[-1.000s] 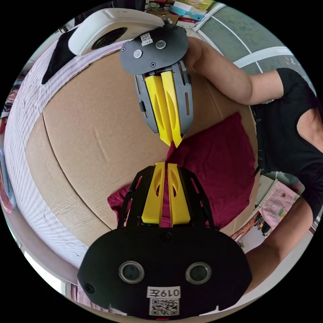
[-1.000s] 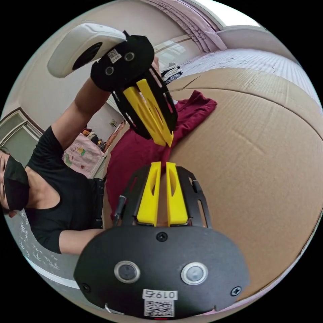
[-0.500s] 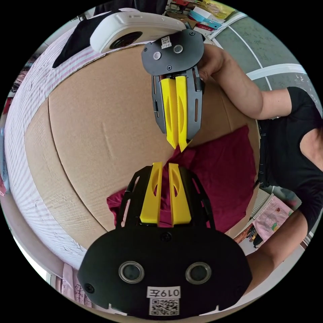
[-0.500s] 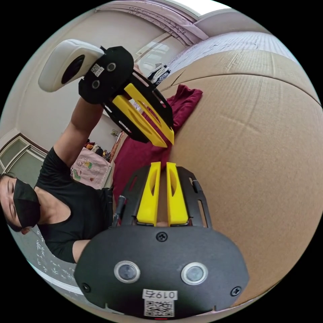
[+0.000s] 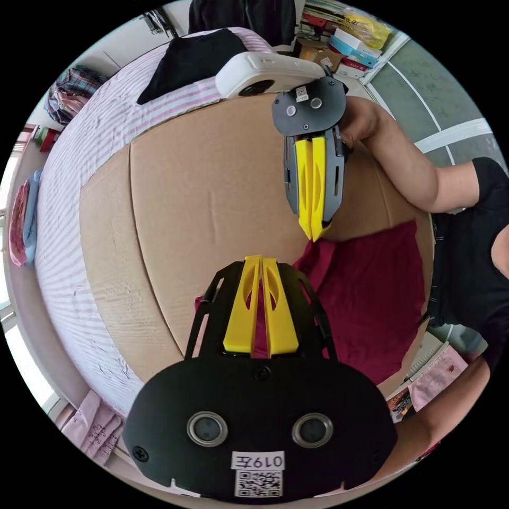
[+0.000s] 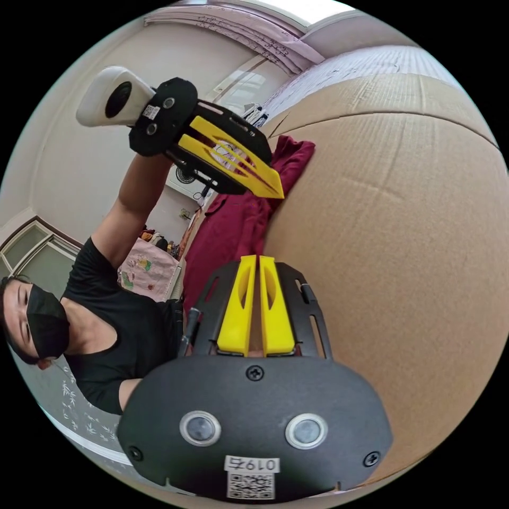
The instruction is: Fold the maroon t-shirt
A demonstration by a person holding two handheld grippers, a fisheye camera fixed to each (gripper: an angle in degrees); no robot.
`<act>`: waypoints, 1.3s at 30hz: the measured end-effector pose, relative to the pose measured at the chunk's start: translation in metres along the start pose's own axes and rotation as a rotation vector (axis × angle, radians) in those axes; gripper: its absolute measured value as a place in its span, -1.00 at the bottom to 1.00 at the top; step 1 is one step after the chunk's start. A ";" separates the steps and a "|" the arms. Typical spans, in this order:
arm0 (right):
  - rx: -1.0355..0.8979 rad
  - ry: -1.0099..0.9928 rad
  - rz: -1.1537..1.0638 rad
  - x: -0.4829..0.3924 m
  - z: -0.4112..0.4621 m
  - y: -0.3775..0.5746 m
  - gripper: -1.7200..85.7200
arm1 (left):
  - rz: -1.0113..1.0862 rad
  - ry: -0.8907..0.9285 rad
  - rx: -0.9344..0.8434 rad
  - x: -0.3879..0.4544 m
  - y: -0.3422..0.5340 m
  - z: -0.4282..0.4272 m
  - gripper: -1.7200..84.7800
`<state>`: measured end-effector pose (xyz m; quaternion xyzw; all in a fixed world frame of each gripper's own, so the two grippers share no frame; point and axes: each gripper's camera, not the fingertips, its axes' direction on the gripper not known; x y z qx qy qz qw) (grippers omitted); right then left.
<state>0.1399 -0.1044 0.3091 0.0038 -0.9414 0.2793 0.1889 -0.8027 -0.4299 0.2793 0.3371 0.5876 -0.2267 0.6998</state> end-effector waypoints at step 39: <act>-0.003 0.007 0.003 -0.030 -0.057 -0.023 -0.96 | -0.805 0.451 -0.008 -0.289 0.247 -0.122 -0.93</act>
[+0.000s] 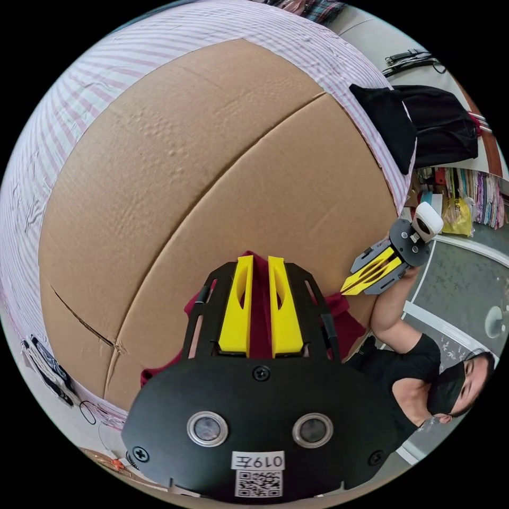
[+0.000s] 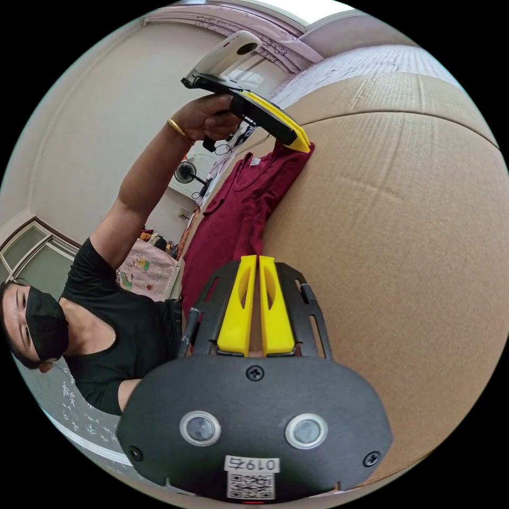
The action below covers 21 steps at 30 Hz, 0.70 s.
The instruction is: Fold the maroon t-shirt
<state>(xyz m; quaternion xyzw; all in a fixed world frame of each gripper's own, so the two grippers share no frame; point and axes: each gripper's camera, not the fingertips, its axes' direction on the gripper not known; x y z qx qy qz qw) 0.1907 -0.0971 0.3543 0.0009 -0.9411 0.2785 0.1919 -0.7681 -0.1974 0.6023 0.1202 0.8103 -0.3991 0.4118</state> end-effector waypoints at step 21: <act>-0.001 -0.004 0.008 0.030 -0.020 0.023 -0.97 | -0.110 0.116 0.222 -0.095 0.084 -0.081 -0.95</act>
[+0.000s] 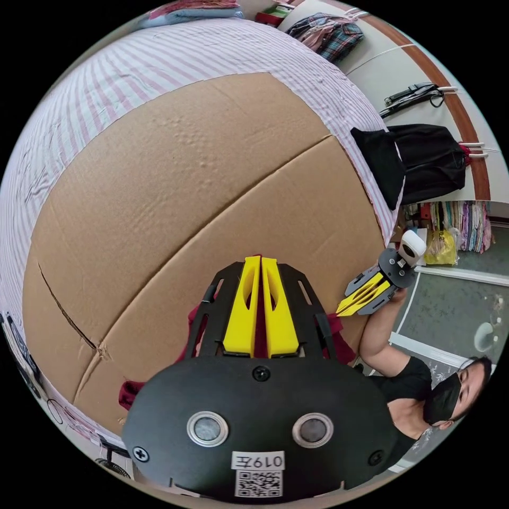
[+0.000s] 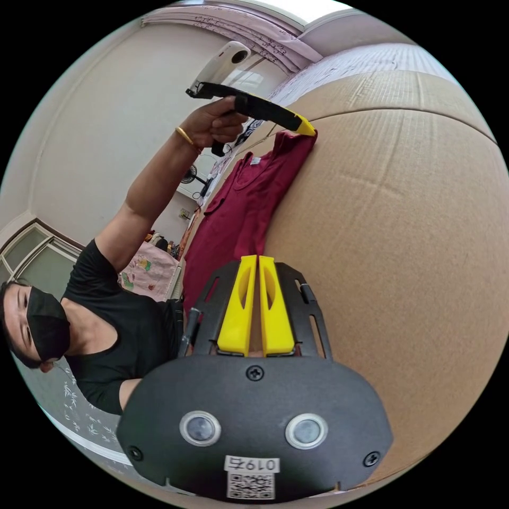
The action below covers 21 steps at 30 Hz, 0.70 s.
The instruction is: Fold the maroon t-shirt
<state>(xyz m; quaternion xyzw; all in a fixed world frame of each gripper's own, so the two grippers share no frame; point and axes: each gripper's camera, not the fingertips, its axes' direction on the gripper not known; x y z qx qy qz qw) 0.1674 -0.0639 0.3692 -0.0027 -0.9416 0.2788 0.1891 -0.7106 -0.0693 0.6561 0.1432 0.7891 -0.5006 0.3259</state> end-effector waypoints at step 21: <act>0.034 0.008 0.017 0.086 0.020 0.066 -0.96 | -0.001 0.097 -0.081 -0.025 0.096 -0.025 -0.93</act>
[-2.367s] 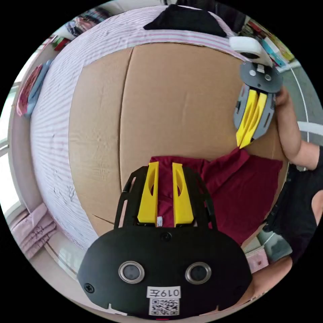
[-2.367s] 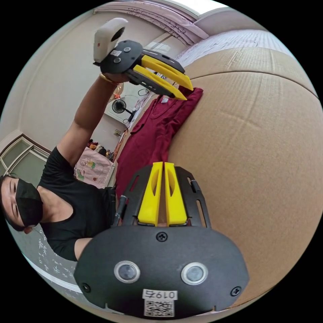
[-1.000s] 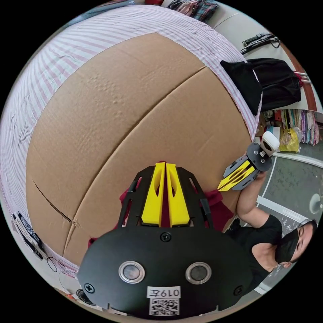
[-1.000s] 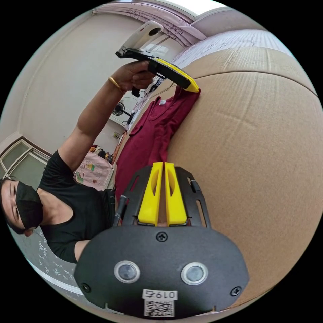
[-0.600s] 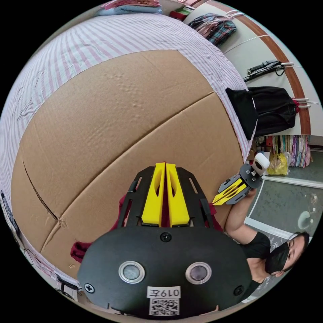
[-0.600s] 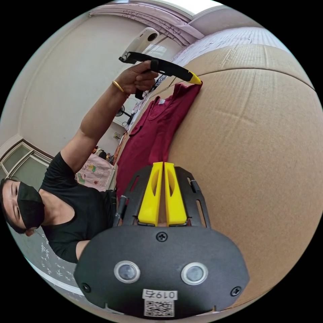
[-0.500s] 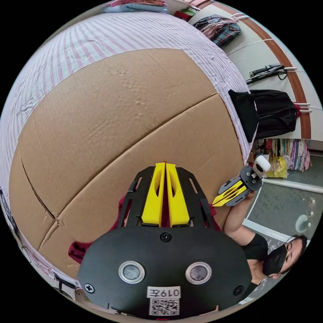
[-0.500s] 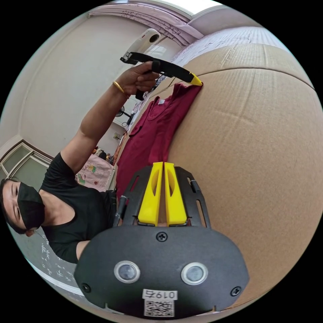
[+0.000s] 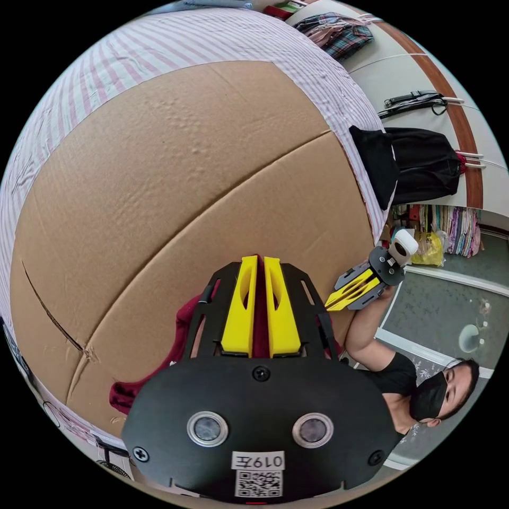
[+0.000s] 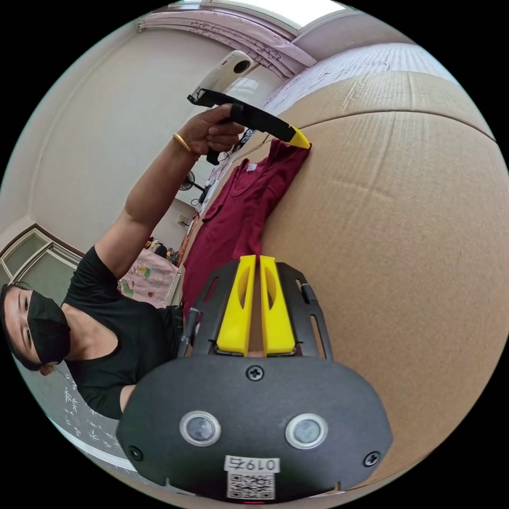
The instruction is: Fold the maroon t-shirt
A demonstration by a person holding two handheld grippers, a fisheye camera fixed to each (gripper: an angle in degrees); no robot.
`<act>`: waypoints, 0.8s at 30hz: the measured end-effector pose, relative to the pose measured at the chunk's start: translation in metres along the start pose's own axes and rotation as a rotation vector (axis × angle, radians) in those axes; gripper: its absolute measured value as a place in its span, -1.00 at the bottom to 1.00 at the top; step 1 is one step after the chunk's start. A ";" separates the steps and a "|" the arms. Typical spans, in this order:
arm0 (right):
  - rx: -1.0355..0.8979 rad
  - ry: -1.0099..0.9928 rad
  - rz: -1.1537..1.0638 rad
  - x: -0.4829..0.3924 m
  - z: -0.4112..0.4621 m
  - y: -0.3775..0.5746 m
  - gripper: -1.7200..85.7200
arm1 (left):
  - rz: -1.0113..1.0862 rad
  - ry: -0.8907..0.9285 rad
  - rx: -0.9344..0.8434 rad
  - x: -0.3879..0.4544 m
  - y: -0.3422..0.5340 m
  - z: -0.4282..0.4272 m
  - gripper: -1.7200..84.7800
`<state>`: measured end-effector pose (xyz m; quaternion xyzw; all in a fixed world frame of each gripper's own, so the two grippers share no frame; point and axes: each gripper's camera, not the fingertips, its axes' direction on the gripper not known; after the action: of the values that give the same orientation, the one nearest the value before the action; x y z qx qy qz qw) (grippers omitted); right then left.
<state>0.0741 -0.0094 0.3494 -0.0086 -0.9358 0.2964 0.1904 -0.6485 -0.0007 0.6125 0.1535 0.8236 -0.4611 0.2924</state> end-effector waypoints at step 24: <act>0.022 0.083 -0.066 0.153 0.143 0.142 -0.74 | 0.057 0.042 0.087 0.012 0.261 0.040 -0.94</act>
<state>-0.1332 0.0489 0.2166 0.0123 -0.9236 0.2996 0.2388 -0.5080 0.1029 0.4136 0.1994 0.8041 -0.4845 0.2811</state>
